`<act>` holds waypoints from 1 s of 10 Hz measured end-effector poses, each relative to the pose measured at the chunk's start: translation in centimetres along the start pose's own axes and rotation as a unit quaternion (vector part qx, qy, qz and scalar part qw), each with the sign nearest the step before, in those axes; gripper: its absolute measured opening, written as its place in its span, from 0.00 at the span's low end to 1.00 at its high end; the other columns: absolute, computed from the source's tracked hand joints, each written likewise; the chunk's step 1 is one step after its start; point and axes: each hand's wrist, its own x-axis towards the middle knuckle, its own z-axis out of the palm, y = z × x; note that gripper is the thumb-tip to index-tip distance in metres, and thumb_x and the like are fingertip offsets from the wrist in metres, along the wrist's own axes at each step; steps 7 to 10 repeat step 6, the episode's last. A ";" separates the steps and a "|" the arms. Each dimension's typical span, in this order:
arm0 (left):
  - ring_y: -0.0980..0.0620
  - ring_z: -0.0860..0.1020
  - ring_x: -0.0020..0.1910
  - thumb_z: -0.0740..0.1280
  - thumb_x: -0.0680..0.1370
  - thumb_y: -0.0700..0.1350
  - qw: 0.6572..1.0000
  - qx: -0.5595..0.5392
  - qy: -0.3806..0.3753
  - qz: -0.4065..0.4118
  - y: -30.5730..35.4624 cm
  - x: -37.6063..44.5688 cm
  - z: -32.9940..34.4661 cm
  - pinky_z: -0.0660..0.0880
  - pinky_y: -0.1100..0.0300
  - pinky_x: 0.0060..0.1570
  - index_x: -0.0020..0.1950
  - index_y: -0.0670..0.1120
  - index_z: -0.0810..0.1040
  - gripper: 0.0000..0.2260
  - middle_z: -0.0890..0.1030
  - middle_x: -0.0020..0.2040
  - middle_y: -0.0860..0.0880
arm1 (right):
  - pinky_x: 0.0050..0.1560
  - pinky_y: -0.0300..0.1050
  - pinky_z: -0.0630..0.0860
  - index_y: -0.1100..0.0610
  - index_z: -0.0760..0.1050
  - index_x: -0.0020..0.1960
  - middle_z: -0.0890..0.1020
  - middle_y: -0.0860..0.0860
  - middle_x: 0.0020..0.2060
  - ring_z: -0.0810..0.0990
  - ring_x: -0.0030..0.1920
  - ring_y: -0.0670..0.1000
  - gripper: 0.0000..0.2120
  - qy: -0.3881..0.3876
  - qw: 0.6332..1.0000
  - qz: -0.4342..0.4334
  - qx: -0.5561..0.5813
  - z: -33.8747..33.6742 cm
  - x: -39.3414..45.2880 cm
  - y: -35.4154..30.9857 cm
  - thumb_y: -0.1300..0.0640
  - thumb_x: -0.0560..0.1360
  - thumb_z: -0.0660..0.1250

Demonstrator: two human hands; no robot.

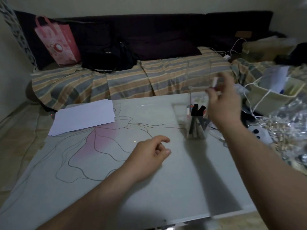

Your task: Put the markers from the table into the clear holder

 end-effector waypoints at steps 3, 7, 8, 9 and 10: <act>0.61 0.78 0.47 0.66 0.79 0.54 0.990 0.093 -0.105 0.008 -1.4 -0.5 1.4 0.76 0.61 0.53 0.61 0.59 0.79 0.11 0.82 0.48 0.58 | 0.47 0.55 0.78 0.50 0.74 0.60 0.84 0.55 0.48 0.81 0.47 0.61 0.07 -0.002 0.990 -0.050 -0.132 0.5 1.9 5.2 0.54 0.83 0.64; 0.64 0.75 0.43 0.66 0.79 0.54 0.987 0.114 -0.113 0.014 -1.5 -0.7 1.1 0.75 0.63 0.50 0.59 0.58 0.80 0.10 0.81 0.47 0.57 | 0.46 0.52 0.60 0.44 0.77 0.65 0.83 0.55 0.53 0.66 0.56 0.60 0.19 -0.140 0.916 -0.007 -0.376 1.7 0.5 8.1 0.61 0.80 0.59; 0.64 0.75 0.43 0.66 0.79 0.54 0.987 0.114 -0.113 0.014 -1.5 -0.7 1.1 0.75 0.63 0.50 0.59 0.58 0.80 0.10 0.81 0.47 0.57 | 0.46 0.52 0.60 0.44 0.77 0.65 0.83 0.55 0.53 0.66 0.56 0.60 0.19 -0.140 0.916 -0.007 -0.376 1.7 0.5 8.1 0.61 0.80 0.59; 0.64 0.75 0.43 0.66 0.79 0.54 0.987 0.114 -0.113 0.014 -1.5 -0.7 1.1 0.75 0.63 0.50 0.59 0.58 0.80 0.10 0.81 0.47 0.57 | 0.46 0.52 0.60 0.44 0.77 0.65 0.83 0.55 0.53 0.66 0.56 0.60 0.19 -0.140 0.916 -0.007 -0.376 1.7 0.5 8.1 0.61 0.80 0.59; 0.64 0.75 0.43 0.66 0.79 0.54 0.987 0.114 -0.113 0.014 -1.5 -0.7 1.1 0.75 0.63 0.50 0.59 0.58 0.80 0.10 0.81 0.47 0.57 | 0.46 0.52 0.60 0.44 0.77 0.65 0.83 0.55 0.53 0.66 0.56 0.60 0.19 -0.140 0.916 -0.007 -0.376 1.7 0.5 8.1 0.61 0.80 0.59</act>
